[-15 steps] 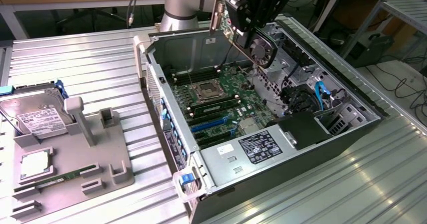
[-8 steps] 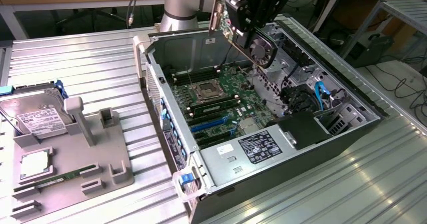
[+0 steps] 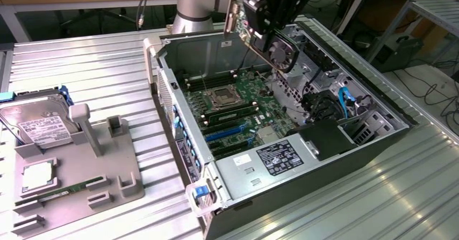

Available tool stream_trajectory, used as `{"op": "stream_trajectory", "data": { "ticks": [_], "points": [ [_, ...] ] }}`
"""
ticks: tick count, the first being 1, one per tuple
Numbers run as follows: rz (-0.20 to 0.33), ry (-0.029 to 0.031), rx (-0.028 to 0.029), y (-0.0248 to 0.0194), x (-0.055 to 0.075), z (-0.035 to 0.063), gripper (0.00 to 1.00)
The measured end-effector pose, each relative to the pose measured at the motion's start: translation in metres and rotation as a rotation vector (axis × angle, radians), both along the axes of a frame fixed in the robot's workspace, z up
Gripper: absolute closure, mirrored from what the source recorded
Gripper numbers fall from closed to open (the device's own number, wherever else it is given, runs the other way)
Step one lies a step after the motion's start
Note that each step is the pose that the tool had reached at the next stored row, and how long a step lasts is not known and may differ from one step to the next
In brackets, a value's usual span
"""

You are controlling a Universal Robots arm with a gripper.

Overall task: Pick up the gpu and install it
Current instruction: 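Insert the gpu into the slot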

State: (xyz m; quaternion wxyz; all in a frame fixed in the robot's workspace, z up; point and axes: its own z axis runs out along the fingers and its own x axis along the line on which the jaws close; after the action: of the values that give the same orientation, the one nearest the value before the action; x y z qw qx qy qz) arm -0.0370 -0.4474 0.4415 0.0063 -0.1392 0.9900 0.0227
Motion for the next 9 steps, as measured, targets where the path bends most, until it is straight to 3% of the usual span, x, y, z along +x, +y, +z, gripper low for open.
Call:
{"op": "stream_trajectory", "data": {
  "ticks": [9],
  "points": [
    [0.059, 0.0001, 0.0000, 0.0000, 0.0000, 0.0000, 0.73]
  ]
}}
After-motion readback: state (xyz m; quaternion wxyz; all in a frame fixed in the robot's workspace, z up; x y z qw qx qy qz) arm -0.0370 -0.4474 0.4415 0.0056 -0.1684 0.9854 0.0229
